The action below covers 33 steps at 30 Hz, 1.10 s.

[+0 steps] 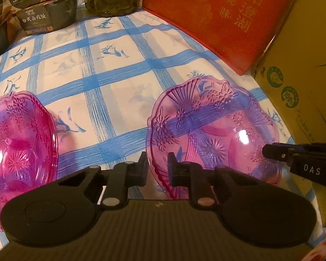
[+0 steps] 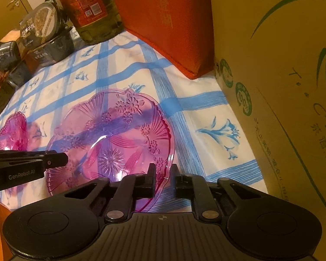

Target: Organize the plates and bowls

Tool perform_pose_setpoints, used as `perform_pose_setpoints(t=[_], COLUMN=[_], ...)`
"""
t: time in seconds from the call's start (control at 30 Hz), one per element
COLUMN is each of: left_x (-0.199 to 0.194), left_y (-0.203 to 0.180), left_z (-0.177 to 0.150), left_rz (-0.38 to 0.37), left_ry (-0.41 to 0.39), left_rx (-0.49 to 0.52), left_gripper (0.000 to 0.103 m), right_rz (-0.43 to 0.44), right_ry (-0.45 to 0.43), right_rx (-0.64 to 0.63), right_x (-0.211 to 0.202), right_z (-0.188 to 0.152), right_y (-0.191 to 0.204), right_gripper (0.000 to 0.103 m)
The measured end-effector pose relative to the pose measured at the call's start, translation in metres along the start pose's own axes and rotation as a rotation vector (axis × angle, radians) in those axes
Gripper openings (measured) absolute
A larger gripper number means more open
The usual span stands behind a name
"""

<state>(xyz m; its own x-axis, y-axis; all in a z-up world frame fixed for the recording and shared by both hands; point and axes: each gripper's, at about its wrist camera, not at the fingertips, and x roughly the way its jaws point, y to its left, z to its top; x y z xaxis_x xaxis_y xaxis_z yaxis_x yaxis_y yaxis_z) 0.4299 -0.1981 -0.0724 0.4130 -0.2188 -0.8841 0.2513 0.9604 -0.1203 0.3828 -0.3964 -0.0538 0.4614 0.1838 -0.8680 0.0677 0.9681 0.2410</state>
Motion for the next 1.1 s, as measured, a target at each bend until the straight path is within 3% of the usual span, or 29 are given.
perform_pose_setpoints(t=[0.57,1.1], left_x=[-0.079,-0.173], left_y=[0.016,0.082], left_z=[-0.009,-0.048], left_rz=[-0.036,-0.006], left_ry=[-0.083,-0.173], left_rx=[-0.043,-0.122], left_gripper=[0.015,0.015], right_rz=[0.009,0.079], right_ry=[-0.091,-0.144], right_rx=[-0.068,-0.172], right_x=[-0.072,-0.125], right_z=[0.002,-0.02], right_y=[0.042,0.13], right_gripper=[0.012,0.012])
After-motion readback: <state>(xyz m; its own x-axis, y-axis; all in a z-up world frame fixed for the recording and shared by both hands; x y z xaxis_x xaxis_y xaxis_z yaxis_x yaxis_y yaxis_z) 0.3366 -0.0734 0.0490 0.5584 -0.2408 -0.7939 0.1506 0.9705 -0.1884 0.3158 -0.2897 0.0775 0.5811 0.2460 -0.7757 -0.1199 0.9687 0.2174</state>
